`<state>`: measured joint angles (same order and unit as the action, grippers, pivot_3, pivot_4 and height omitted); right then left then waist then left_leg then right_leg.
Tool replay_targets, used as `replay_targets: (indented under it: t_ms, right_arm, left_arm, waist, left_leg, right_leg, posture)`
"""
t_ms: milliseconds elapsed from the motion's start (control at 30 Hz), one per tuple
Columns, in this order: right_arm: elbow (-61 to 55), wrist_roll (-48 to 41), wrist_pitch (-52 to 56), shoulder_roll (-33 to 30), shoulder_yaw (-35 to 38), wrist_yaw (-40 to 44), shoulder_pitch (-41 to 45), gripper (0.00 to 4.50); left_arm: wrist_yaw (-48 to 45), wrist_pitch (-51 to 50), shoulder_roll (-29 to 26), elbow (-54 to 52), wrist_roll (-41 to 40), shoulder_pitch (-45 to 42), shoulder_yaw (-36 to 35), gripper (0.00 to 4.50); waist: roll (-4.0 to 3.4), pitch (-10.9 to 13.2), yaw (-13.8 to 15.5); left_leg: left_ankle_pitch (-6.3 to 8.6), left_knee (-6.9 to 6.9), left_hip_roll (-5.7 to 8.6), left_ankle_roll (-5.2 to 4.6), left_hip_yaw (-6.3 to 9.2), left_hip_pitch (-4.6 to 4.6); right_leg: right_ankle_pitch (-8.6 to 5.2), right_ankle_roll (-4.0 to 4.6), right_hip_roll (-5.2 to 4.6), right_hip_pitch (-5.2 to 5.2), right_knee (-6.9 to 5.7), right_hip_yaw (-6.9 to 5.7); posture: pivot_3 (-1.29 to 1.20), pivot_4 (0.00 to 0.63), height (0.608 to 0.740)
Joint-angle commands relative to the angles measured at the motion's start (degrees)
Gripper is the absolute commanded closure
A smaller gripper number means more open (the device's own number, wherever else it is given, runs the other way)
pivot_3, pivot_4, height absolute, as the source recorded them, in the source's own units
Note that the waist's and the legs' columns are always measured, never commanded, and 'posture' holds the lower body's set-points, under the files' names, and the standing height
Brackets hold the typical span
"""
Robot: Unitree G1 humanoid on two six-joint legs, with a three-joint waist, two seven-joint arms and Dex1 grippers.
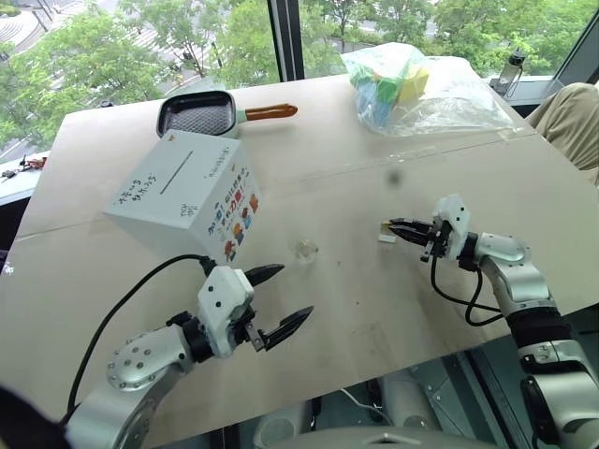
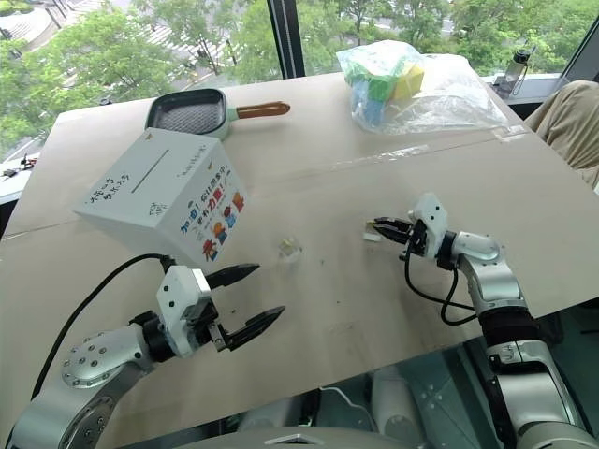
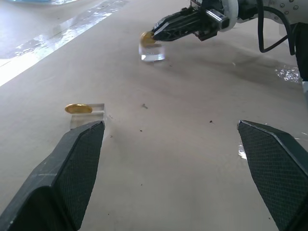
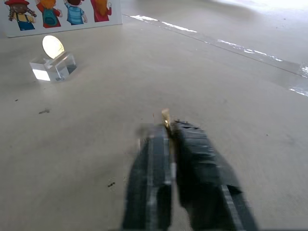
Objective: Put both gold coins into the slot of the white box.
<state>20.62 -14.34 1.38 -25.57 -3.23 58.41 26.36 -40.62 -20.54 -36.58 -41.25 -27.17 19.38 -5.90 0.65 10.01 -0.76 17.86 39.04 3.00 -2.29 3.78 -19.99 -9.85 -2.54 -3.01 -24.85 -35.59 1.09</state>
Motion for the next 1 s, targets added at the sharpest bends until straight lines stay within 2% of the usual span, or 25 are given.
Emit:
replay_targets:
  t_ms: [33,300,467,767,1000]
  right_arm:
    - [-2.51,-0.16,-0.02,-0.11,0.02,0.29,1.03,4.48]
    - [-4.97,-3.01,3.42,0.37,1.35,0.26,0.62,4.48]
    - [-8.81,-8.97,11.54,1.59,3.86,-0.79,0.77,4.48]
    - [-24.02,-28.18,36.65,3.89,6.98,-3.45,1.07,4.48]
    - [-33.09,-41.5,48.57,7.83,8.0,-9.46,1.49,4.48]
  left_arm:
    - [0.46,1.21,0.45,-1.0,-0.04,0.46,-1.28,0.0]
    - [1.14,0.97,1.9,-0.31,-1.56,-0.07,-1.7,0.0]
    - [3.58,-1.74,5.77,0.01,-7.87,-3.68,-2.41,0.0]
    - [8.19,-9.15,12.15,0.72,-28.17,-10.16,-2.57,0.0]
    - [13.56,-12.14,19.04,3.96,-46.59,-14.18,-2.09,0.0]
  waist:
    - [0.0,0.0,0.0]
    - [-0.01,0.02,-0.02]
    - [0.0,0.02,0.1]
    - [-0.04,0.06,0.0]
    - [-0.03,0.05,0.12]
  left_leg:
    - [0.0,0.0,0.0,0.0,0.0,0.0]
    - [0.0,0.0,0.0,0.0,0.0,0.0]
    - [0.0,0.01,0.0,0.0,0.01,-0.01]
    - [0.0,0.01,0.0,0.01,0.13,-0.11]
    - [-0.01,0.05,0.05,0.02,0.3,-0.22]
  right_leg:
    - [0.0,0.0,0.0,0.0,0.0,0.0]
    - [0.0,0.0,0.0,0.0,0.0,0.0]
    - [0.01,-0.01,-0.01,0.01,0.0,0.0]
    - [0.01,-0.01,-0.02,-0.06,0.0,-0.07]
    - [0.02,-0.01,-0.06,-0.09,0.03,-0.2]
  posture:
    - [0.0,0.15,0.721]
    - [0.0,0.15,0.721]
    - [0.0,0.15,0.721]
    - [0.0,0.15,0.721]
    - [0.0,0.15,0.721]
